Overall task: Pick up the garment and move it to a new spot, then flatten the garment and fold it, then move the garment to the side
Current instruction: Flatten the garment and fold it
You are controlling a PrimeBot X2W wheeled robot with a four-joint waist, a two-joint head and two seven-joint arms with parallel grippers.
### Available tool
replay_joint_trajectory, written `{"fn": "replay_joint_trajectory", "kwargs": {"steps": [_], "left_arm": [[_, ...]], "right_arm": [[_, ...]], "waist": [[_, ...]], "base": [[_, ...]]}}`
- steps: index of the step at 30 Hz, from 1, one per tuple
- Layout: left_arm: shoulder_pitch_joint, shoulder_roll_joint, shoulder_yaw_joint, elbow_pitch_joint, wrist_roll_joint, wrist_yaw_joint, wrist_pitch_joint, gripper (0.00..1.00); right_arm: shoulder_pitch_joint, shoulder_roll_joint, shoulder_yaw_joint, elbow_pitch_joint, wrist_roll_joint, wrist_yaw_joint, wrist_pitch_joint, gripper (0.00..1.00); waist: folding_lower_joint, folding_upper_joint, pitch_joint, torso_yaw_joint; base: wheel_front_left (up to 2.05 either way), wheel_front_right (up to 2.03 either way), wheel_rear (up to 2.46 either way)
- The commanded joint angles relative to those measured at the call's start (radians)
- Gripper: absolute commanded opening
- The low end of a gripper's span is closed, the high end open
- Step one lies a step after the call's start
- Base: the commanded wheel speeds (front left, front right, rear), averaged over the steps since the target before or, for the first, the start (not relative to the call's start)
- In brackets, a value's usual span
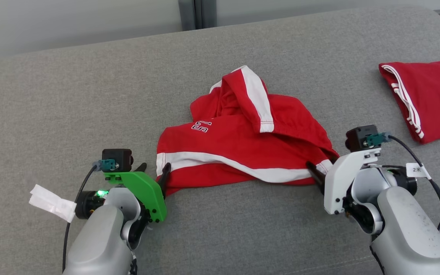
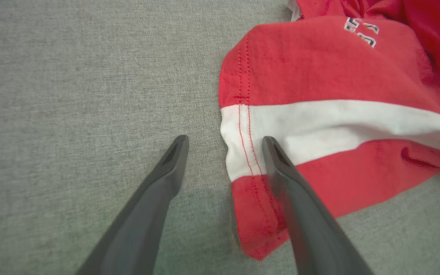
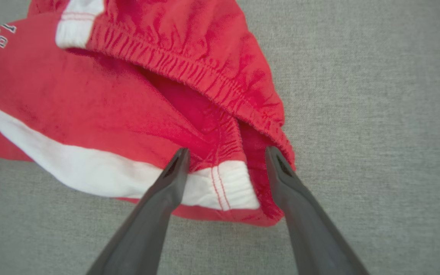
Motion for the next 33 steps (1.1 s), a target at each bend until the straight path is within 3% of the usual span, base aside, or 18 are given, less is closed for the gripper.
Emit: {"fn": "replay_joint_trajectory", "kwargs": {"steps": [1,6,11,19,24,25,26,27,28,29,33], "left_arm": [[-0.02,-0.003,0.0,0.023,-0.005,0.006,-0.004,1.0],[-0.047,-0.01,-0.018,0.089,-0.008,0.016,-0.01,1.0],[-0.06,-0.013,-0.035,0.132,-0.009,0.013,-0.019,1.0],[-0.068,-0.012,-0.048,0.199,-0.009,0.044,-0.002,1.0],[-0.055,-0.015,-0.073,0.232,-0.025,0.026,0.051,0.97],[-0.054,-0.016,-0.081,0.232,-0.028,0.019,0.056,0.36],[-0.053,-0.018,-0.086,0.231,-0.035,0.017,0.059,0.08],[-0.051,-0.019,-0.094,0.234,-0.04,0.013,0.068,0.0],[-0.05,-0.021,-0.099,0.235,-0.042,0.009,0.072,0.0],[-0.05,-0.022,-0.102,0.234,-0.045,0.009,0.069,0.0],[-0.06,-0.022,-0.101,0.213,-0.065,0.003,0.039,0.0]], "right_arm": [[-0.007,0.007,0.008,0.011,0.019,-0.001,0.022,1.0],[0.011,0.005,0.033,-0.005,0.066,-0.001,0.078,1.0],[0.033,-0.015,0.056,-0.054,0.082,-0.001,0.074,1.0],[0.06,-0.032,0.072,-0.114,0.096,-0.001,0.093,1.0],[0.069,-0.035,0.072,-0.134,0.097,-0.001,0.103,0.98],[0.07,-0.035,0.072,-0.138,0.099,-0.001,0.104,0.87],[0.071,-0.035,0.072,-0.141,0.099,-0.001,0.104,0.76],[0.071,-0.034,0.074,-0.145,0.102,-0.001,0.101,0.38],[0.071,-0.035,0.074,-0.146,0.101,-0.001,0.098,0.22],[0.069,-0.037,0.075,-0.152,0.1,-0.001,0.089,0.0],[0.059,-0.038,0.058,-0.161,0.087,-0.001,0.06,0.0]], "waist": [[0.0,-0.0001,0.013,-0.013],[0.0,-0.0001,0.018,-0.014],[0.0,-0.0001,0.012,-0.011],[0.0,-0.0001,0.002,-0.011],[0.0,-0.0001,0.001,-0.011],[0.0,-0.0001,0.002,-0.011],[0.0,-0.0001,0.003,-0.011],[0.0,-0.0001,0.003,-0.01],[0.0,-0.0001,0.004,-0.011],[0.0,-0.0001,0.005,-0.011],[0.0,-0.0001,0.007,-0.007]], "base": [[0.0,0.0,0.0],[0.0,0.0,0.0],[0.0,0.0,0.0],[0.0,0.0,0.0],[0.0,0.0,0.0],[0.0,0.0,0.0],[0.0,0.0,0.0],[0.0,0.0,0.0],[0.0,0.0,0.0],[0.0,0.0,0.0],[0.0,0.0,0.0]]}}
